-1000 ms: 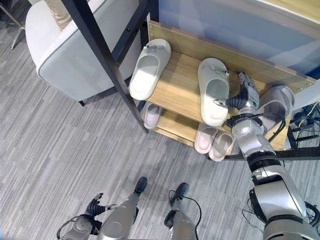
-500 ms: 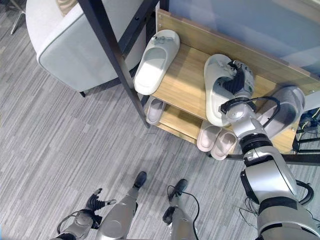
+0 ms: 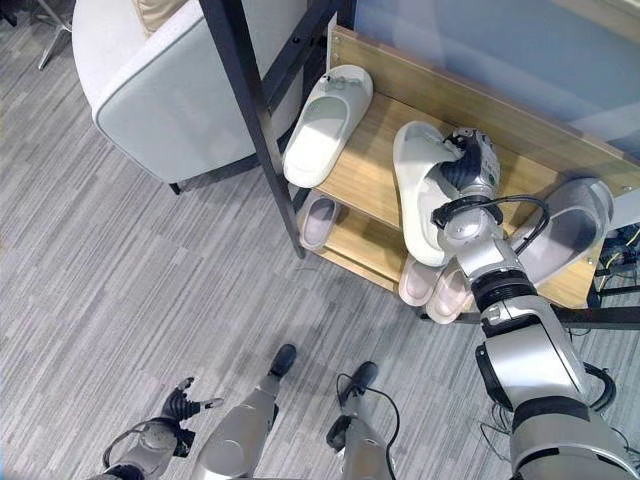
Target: Arrange the slippers neatly on the shoe rack.
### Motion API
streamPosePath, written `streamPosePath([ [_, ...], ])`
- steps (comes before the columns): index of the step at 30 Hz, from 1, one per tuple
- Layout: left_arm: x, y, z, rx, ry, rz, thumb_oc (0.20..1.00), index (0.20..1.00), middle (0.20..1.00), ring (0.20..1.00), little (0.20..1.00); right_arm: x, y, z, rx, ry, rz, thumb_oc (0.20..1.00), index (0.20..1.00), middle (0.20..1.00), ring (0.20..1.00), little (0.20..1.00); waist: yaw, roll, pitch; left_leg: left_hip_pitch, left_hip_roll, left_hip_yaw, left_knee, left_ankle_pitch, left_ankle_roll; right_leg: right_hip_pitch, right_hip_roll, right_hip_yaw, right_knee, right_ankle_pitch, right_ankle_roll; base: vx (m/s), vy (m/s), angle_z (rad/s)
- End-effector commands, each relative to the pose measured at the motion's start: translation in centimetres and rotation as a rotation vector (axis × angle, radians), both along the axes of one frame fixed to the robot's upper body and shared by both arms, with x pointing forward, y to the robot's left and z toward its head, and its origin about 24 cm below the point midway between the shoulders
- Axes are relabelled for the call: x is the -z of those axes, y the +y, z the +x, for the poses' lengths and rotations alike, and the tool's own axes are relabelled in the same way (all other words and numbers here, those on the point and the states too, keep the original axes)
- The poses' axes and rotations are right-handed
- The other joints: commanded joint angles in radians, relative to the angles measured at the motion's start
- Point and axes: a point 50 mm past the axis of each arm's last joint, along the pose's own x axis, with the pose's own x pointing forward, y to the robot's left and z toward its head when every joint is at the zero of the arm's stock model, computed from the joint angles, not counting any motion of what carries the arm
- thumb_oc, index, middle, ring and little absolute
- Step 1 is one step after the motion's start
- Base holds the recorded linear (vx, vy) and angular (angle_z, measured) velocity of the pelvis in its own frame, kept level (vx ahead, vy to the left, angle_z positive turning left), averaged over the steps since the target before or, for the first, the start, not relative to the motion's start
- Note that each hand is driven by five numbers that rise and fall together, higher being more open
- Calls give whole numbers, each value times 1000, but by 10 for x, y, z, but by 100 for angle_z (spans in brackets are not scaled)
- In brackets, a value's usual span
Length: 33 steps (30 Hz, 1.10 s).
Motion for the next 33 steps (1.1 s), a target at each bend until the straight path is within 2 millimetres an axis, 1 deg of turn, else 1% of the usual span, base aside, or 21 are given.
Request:
streamPosePath([
  [1, 1, 12, -5, -17, 35, 17, 1000, 1000, 1000, 1000, 1000, -34, 4, 3, -20, -108, 17, 200, 200, 200, 200, 200, 26, -4, 0, 28, 14, -14, -158, 38, -33, 149, -48, -4, 6, -116, 152, -15, 37, 3],
  [3, 0, 13, -4, -14, 37, 21, 1000, 1000, 1000, 1000, 1000, -36, 5, 5, -15, -108, 24, 200, 200, 200, 200, 200, 29, -6, -1, 25, 7, -23, -158, 38, -31, 152, -53, -12, 6, -115, 153, -12, 56, 8],
  [7, 2, 15, -8, -22, 58, 22, 1000, 1000, 1000, 1000, 1000, -36, 8, 9, -9, -91, 42, 200, 200, 200, 200, 200, 36, -11, -3, 16, -1, -28, -158, 40, -30, 148, -60, -22, 7, -109, 157, -10, 50, 10],
  [8, 2, 17, -10, -19, 66, 29, 1000, 1000, 1000, 1000, 1000, -39, 7, 11, 3, -85, 47, 200, 200, 200, 200, 200, 44, -16, -2, 8, -3, -29, -158, 42, -32, 143, -61, -25, 6, -107, 158, -14, 42, 7],
  [11, 2, 18, -8, -20, 63, 28, 1000, 1000, 1000, 1000, 1000, -47, 3, 12, 24, -96, 62, 200, 200, 200, 200, 200, 52, -19, 1, -2, -7, -31, -158, 44, -33, 134, -61, -26, 6, -104, 158, -3, 12, 11],
  [12, 0, 18, -6, -20, 52, 25, 1000, 1000, 1000, 1000, 1000, -55, 1, 13, 39, -110, 60, 200, 200, 200, 200, 200, 57, -19, 2, -8, -5, -30, -158, 46, -35, 126, -61, -25, 6, -103, 159, 6, 11, 6],
  [14, 0, 18, -5, -21, 49, 24, 1000, 1000, 1000, 1000, 1000, -60, -1, 13, 49, -122, 75, 200, 200, 200, 200, 200, 59, -20, 2, -13, -6, -29, -158, 46, -36, 123, -61, -26, 6, -104, 159, 0, 0, 0],
  [15, 0, 18, -6, -36, 46, 18, 1000, 1000, 1000, 1000, 1000, -64, -3, 13, 48, -135, 110, 200, 200, 200, 200, 200, 61, -20, 1, -16, -5, -30, -158, 48, -37, 119, -61, -25, 6, -105, 159, 0, 0, 0],
  [16, 0, 18, -6, -36, 46, 18, 1000, 1000, 1000, 1000, 1000, -64, -3, 13, 47, -135, 110, 200, 200, 200, 200, 200, 61, -20, 0, -17, -5, -30, -158, 48, -37, 119, -61, -25, 6, -105, 159, 0, 0, 0],
  [17, -3, 23, -3, -77, 26, 3, 1000, 1000, 1000, 1000, 1000, -65, -7, 12, 52, -141, 146, 200, 200, 200, 200, 200, 63, -20, -1, -21, -5, -31, -158, 48, -37, 116, -61, -25, 6, -107, 159, 0, 0, 0],
  [18, -4, 24, -2, -78, 19, 11, 1000, 1000, 1000, 1000, 1000, -68, -9, 12, 61, -144, 155, 200, 200, 200, 200, 200, 65, -20, -3, -23, -6, -31, -158, 48, -37, 115, -62, -26, 6, -107, 159, 0, 0, 0],
  [25, -3, 25, -3, -76, 25, 16, 1000, 1000, 1000, 1000, 1000, -67, -17, 13, 96, -124, 207, 200, 200, 200, 200, 200, 72, -18, -11, -36, -9, -33, -158, 50, -40, 105, -62, -32, 6, -110, 160, 12, -8, 0],
  [26, -3, 25, -3, -78, 26, 17, 1000, 1000, 1000, 1000, 1000, -67, -17, 13, 97, -123, 207, 200, 200, 200, 200, 200, 72, -20, -16, -24, 1, -32, -158, 24, -46, 114, -53, -22, 6, -133, 163, 0, 0, 0],
  [27, -3, 24, -4, -72, 30, 17, 1000, 1000, 1000, 1000, 1000, -69, -19, 12, 105, -127, 209, 200, 200, 200, 200, 200, 74, -16, -13, -36, -10, -35, -158, 50, -41, 105, -61, -34, 6, -110, 161, 90, -54, 8],
  [28, -2, 24, -5, -73, 34, 18, 1000, 1000, 1000, 1000, 1000, -69, -18, 13, 102, -129, 213, 398, 398, 398, 398, 398, 74, -18, -18, -26, -1, -34, -158, 24, -46, 113, -53, -24, 6, -133, 165, -55, 74, 3],
  [29, -1, 23, -6, -68, 42, 15, 1000, 1000, 1000, 1000, 1000, -69, -19, 12, 106, -135, 216, 1000, 1000, 1000, 1000, 1000, 74, -15, -16, -38, -11, -35, -158, 50, -41, 104, -62, -35, 6, -110, 162, 84, -47, 1],
  [30, -1, 23, -7, -71, 43, 15, 1000, 1000, 1000, 1000, 1000, -69, -18, 13, 103, -133, 216, 1000, 1000, 1000, 1000, 1000, 73, -18, -21, -28, -2, -34, -158, 24, -46, 112, -53, -25, 6, -134, 166, 12, 15, -6],
  [31, 0, 22, -7, -69, 46, 16, 1000, 1000, 1000, 1000, 1000, -69, -17, 12, 108, -140, 216, 1000, 1000, 1000, 1000, 1000, 74, -17, -23, -28, -2, -33, -158, 23, -46, 113, -54, -26, 6, -135, 166, 0, 0, 0],
  [32, 0, 21, -7, -64, 47, 14, 1000, 1000, 1000, 1000, 1000, -69, -19, 12, 116, -140, 219, 1000, 1000, 1000, 1000, 1000, 75, -13, -20, -39, -12, -36, -158, 50, -41, 104, -62, -37, 6, -111, 162, 0, 0, 0],
  [33, 1, 21, -8, -66, 52, 13, 1000, 1000, 1000, 1000, 1000, -68, -18, 12, 113, -139, 219, 1000, 1000, 1000, 1000, 1000, 74, -15, -26, -28, -4, -35, -158, 23, -46, 114, -55, -28, 6, -135, 166, 0, 0, 0],
])
